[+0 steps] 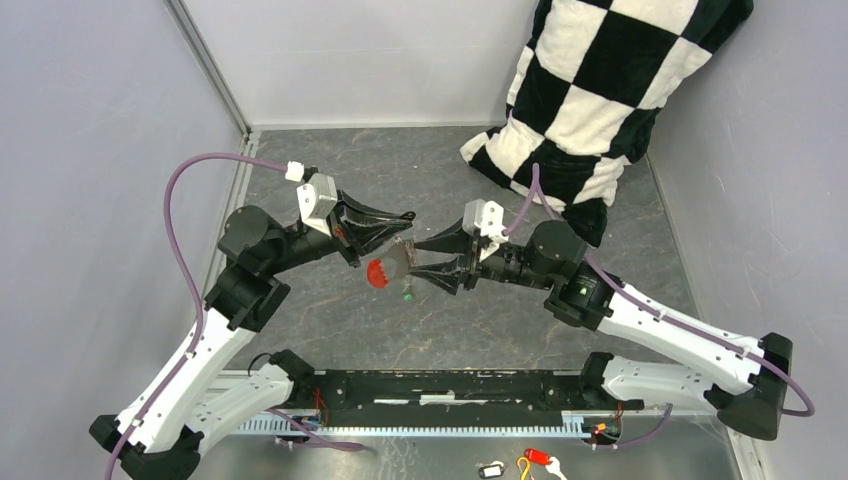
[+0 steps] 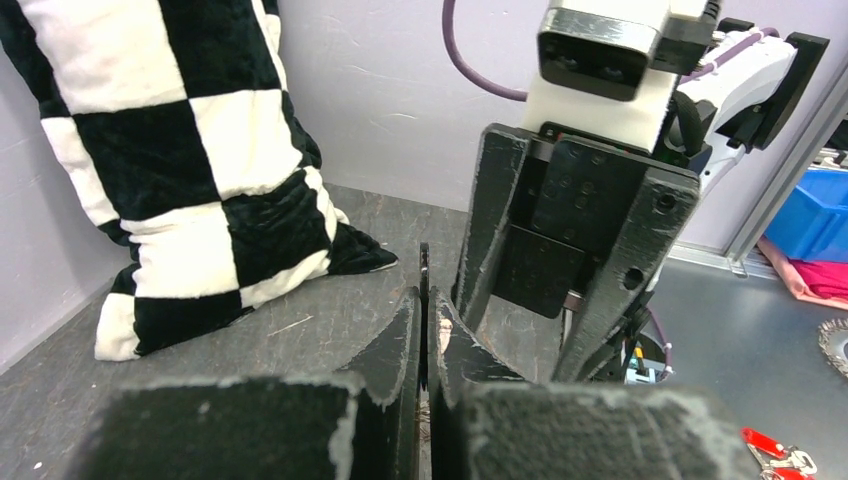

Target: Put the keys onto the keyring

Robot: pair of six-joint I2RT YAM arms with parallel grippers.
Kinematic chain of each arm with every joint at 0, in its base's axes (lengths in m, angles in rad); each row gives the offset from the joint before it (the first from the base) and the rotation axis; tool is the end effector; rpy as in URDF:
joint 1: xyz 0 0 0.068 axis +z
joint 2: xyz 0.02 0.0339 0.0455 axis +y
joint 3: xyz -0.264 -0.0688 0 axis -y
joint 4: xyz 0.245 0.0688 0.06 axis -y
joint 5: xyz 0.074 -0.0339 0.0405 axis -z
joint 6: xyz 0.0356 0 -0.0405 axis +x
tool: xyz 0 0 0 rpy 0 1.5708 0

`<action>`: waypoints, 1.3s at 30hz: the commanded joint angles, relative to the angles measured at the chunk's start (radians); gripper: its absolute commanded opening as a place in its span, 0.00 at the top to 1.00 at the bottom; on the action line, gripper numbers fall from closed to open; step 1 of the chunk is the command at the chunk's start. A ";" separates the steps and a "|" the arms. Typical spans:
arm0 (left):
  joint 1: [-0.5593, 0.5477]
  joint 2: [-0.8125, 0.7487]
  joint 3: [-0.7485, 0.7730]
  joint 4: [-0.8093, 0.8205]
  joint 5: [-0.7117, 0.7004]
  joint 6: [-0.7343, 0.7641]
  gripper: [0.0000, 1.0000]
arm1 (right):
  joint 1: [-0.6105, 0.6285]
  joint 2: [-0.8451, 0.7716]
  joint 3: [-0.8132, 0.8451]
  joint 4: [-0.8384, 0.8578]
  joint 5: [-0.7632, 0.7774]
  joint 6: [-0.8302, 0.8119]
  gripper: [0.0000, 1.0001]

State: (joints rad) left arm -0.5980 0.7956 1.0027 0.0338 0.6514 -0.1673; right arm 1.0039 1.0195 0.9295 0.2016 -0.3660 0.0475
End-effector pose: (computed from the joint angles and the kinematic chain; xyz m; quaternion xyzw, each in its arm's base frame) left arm 0.1218 -0.1091 0.4356 0.3709 0.5173 -0.4615 0.6179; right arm 0.1169 0.2074 0.3881 -0.4221 0.5195 0.4728 0.5731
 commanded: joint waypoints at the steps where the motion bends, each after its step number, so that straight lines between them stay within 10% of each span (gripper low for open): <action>1: -0.005 -0.008 0.028 0.044 -0.019 -0.038 0.98 | 0.036 -0.009 0.039 0.002 0.047 -0.027 0.48; 21: -0.005 -0.019 0.026 0.037 -0.026 -0.038 0.98 | 0.091 -0.010 0.039 0.010 0.359 -0.121 0.98; 39: -0.005 -0.010 0.022 0.010 0.033 -0.042 0.90 | 0.096 -0.019 0.178 -0.241 0.326 -0.236 0.99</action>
State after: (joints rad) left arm -0.5980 0.7898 1.0027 0.0322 0.6411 -0.1669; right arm 1.0977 1.0016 1.0386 -0.0032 -0.0422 -0.1425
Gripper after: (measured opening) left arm 0.075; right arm 0.013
